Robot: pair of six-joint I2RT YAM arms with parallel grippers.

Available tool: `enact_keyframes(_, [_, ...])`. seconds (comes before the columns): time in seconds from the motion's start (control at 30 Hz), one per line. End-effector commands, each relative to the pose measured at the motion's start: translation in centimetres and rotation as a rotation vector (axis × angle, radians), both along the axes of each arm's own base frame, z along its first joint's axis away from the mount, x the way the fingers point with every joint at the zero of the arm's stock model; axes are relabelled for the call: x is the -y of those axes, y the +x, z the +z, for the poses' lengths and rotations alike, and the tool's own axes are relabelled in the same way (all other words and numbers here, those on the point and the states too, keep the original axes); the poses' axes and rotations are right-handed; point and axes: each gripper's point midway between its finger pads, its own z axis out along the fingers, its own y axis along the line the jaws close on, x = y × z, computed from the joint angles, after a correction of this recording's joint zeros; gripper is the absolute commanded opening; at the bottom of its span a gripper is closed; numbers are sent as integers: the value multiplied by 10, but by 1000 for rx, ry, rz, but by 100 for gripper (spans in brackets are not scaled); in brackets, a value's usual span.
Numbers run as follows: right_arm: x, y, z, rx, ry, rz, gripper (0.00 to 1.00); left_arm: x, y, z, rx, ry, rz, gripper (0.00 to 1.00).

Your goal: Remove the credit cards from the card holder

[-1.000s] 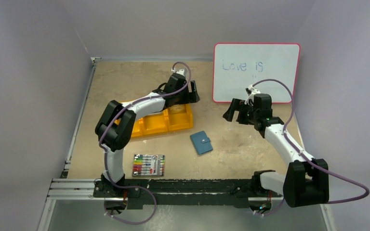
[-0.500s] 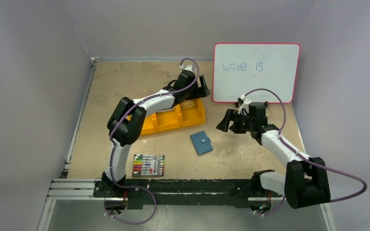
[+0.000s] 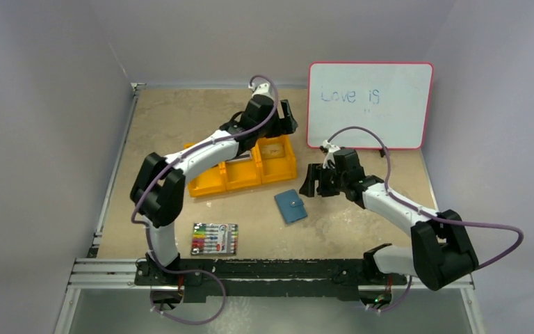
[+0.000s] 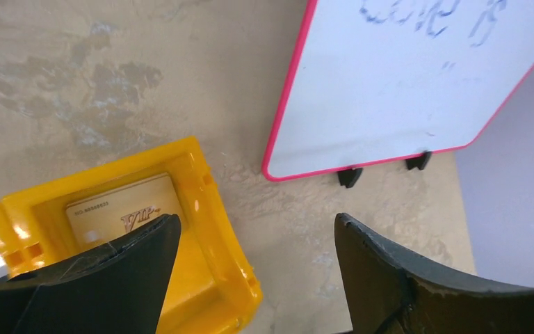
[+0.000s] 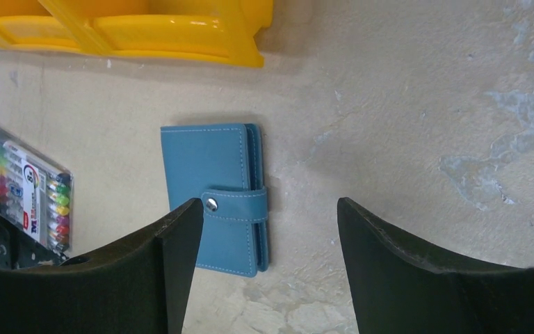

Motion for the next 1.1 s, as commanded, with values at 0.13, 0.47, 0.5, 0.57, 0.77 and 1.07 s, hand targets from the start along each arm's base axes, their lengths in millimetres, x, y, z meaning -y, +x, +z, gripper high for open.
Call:
enact_keyframes(0.13, [9,23,22,73,-54,-140,76,-50,-66,46,37,-9,-16,81])
enact_keyframes(0.47, [31,43,52,166,-46,-358,81,-96,-216,-20,-266,-129,-42,82])
enact_keyframes(0.5, [31,44,54,169,-49,-365,82,-95,-232,-27,-298,-122,-49,82])
enact_keyframes(0.57, [33,46,55,170,-60,-373,83,-93,-258,-38,-343,-108,-69,82])
enact_keyframes(0.77, [39,49,50,156,-114,-376,84,-81,-312,-87,-466,-16,-101,82])
enact_keyframes(1.07, [43,42,43,130,-145,-372,86,-130,-320,-141,-505,303,117,85])
